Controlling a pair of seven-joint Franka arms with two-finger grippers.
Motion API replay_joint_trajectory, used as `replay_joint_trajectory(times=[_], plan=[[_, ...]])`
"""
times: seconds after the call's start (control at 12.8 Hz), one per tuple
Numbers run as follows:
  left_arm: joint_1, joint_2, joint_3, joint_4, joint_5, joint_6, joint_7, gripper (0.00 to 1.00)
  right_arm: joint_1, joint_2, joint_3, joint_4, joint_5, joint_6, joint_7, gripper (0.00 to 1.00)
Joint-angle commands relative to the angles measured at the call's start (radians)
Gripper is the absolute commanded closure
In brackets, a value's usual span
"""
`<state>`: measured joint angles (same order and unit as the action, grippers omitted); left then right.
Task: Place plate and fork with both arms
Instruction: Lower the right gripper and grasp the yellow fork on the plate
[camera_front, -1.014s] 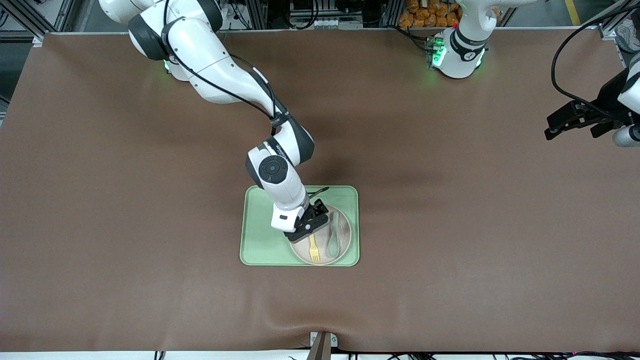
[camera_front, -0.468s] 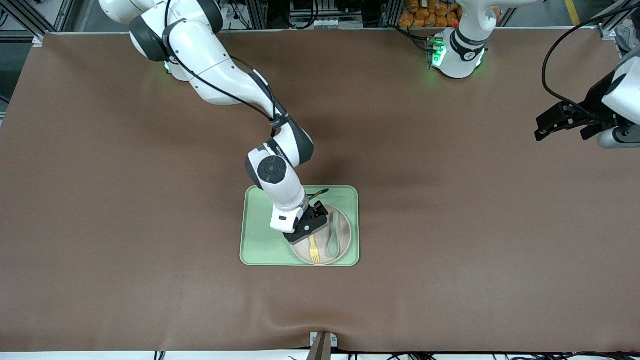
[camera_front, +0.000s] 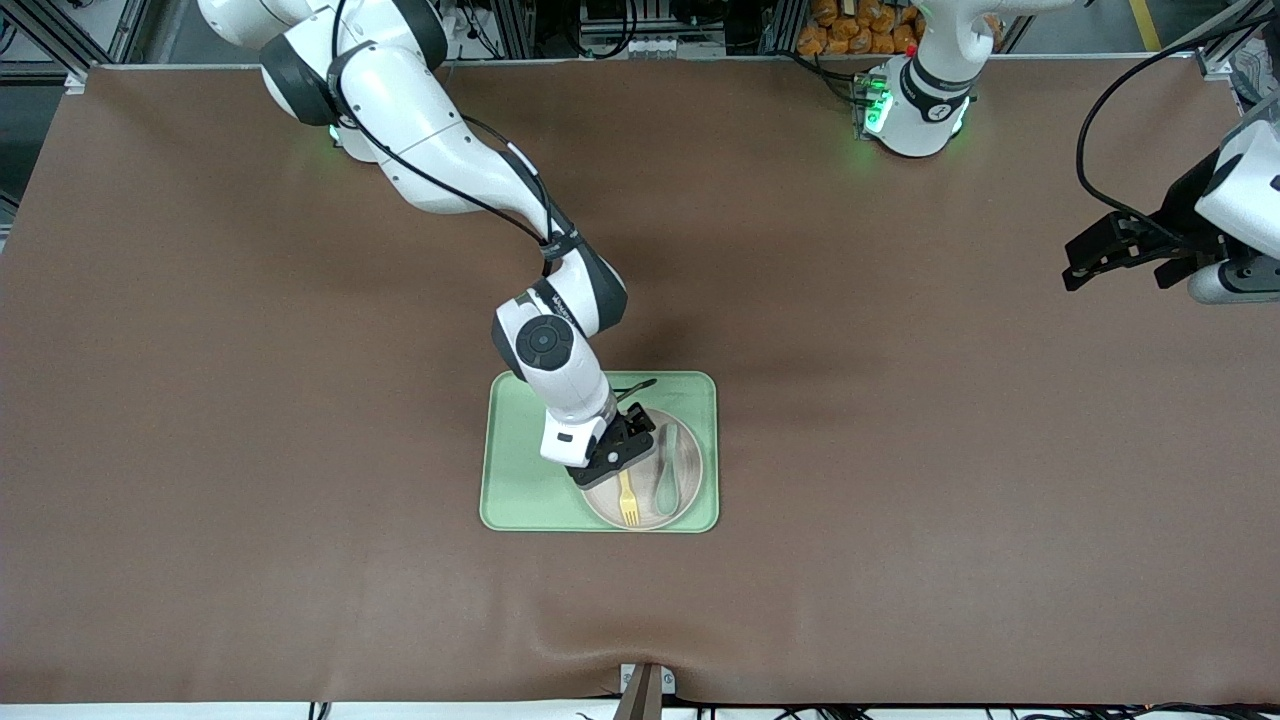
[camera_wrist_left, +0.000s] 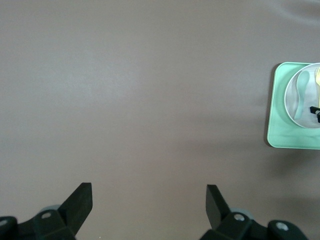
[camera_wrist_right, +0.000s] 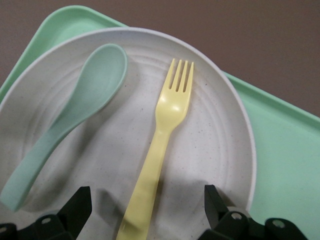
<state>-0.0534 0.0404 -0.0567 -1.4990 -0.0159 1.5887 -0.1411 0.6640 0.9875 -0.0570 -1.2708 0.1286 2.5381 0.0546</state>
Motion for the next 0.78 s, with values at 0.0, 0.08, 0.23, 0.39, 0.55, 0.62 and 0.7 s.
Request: replay_joint_trajectory(times=[0.0, 0.08, 0.23, 0.39, 0.55, 0.62, 0.7], plan=[[0.006, 0.006, -0.011, 0.019, 0.024, 0.007, -0.015, 0.0, 0.006, 0.013, -0.001, 0.011, 0.005, 0.016, 0.001, 0.26], [0.006, 0.001, -0.011, 0.017, 0.024, 0.007, -0.017, 0.0, 0.006, 0.013, -0.001, 0.011, 0.005, 0.016, 0.001, 0.44], [0.007, -0.008, -0.012, 0.019, 0.025, 0.001, -0.023, 0.0, 0.006, 0.013, -0.001, 0.011, -0.003, 0.016, -0.001, 0.61], [0.006, -0.019, -0.014, 0.016, 0.025, -0.039, -0.057, 0.0, 0.005, 0.01, -0.001, 0.011, -0.012, 0.018, -0.013, 0.75], [0.006, -0.055, -0.017, 0.02, 0.025, -0.087, -0.084, 0.0, 0.005, 0.008, -0.001, 0.011, -0.012, 0.016, -0.015, 0.95], [0.003, -0.066, -0.02, 0.022, 0.027, -0.088, -0.087, 0.0, 0.005, 0.007, -0.001, 0.011, -0.012, 0.016, -0.015, 1.0], [0.003, -0.066, -0.043, 0.022, 0.051, -0.087, -0.094, 0.0, 0.006, 0.005, -0.001, 0.011, -0.01, 0.016, -0.013, 1.0]])
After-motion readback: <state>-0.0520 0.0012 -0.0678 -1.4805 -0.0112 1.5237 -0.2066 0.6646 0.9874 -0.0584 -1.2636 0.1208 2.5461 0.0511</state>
